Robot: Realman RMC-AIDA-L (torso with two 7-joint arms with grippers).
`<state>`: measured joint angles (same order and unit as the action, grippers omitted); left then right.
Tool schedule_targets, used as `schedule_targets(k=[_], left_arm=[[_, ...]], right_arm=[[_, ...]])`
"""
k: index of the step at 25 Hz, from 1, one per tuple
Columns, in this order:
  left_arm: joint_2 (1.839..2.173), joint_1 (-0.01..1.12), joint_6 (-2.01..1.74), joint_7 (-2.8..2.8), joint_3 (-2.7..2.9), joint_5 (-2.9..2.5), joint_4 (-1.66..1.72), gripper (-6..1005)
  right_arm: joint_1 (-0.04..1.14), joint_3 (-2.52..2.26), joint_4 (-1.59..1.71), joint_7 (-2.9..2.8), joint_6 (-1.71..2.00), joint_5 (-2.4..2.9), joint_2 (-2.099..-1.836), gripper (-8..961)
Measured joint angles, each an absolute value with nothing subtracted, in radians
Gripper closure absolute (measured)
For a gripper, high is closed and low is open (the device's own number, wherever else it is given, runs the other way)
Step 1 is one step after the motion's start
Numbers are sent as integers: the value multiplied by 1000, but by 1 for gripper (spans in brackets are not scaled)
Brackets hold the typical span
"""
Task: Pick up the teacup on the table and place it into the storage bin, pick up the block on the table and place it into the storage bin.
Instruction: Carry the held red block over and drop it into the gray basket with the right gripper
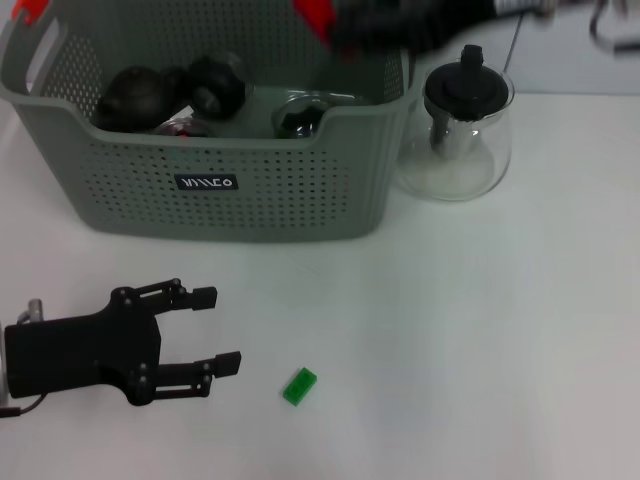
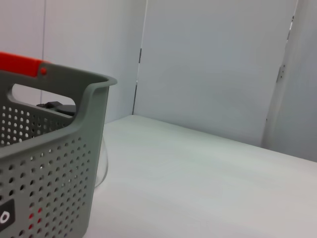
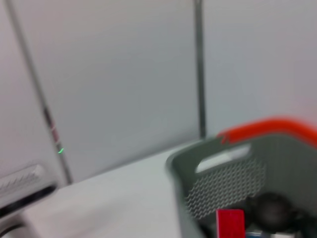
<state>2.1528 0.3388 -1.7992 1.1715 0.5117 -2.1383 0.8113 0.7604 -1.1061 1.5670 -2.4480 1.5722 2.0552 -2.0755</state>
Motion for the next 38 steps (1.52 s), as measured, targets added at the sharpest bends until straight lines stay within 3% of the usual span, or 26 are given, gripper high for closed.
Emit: schedule_targets(k=[7,10,20,35,38], left_arm=[[2157,344,-1807,1166,514,-2138,811,173],[2158,345,-1811,1166,519,-2138,809,173],[2157,356,-1812,1166,525,-2140,804,173],[2154,360,-1811,1167,526,-2140,804,172],[2153,358,-1811,1168,526,-2140,804,172]], right_arm=[[1045,-997,1168,-2423,1496,2228,-1991,709],[1118,-999,1004,-2374,1405,2300,-1982,703],[1217,-1092,709,-2271,1126,2425,-2034,685],[1206,-1226,652,-2269,929,2429,-2072,658],[1202,-1226,672,-2269,927,2430,-2072,512]])
